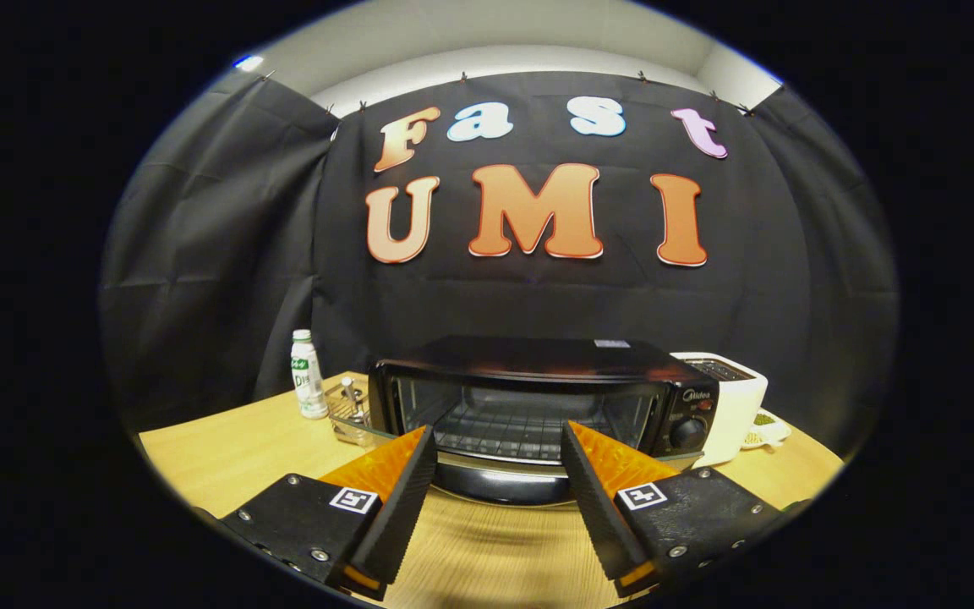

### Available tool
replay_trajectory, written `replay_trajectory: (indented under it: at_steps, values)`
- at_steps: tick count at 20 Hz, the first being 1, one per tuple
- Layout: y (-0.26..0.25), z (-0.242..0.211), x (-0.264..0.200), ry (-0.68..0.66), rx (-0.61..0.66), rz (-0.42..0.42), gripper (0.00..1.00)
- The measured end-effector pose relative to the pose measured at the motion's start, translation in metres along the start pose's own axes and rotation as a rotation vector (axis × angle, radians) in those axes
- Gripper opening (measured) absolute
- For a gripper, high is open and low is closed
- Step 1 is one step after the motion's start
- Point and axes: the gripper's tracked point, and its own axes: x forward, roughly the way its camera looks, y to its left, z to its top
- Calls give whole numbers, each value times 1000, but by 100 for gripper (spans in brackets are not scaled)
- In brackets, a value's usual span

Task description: Open the toaster oven, put the food inside, and close the toaster oven door.

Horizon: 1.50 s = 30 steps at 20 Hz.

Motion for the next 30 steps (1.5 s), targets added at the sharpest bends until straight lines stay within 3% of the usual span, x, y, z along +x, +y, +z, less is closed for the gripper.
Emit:
replay_trajectory:
  at_steps: [7, 18, 23, 27, 30]
  values:
    - [11, -38, -24, 83, 48, 66, 88]
    - [13, -123, -36, 408, 200, 107, 86]
    - [12, -113, -38, 448, 207, 115, 85]
    - [9, -96, -53, 508, 261, 167, 84]
    - [-14, -76, -64, 505, 284, 164, 84]
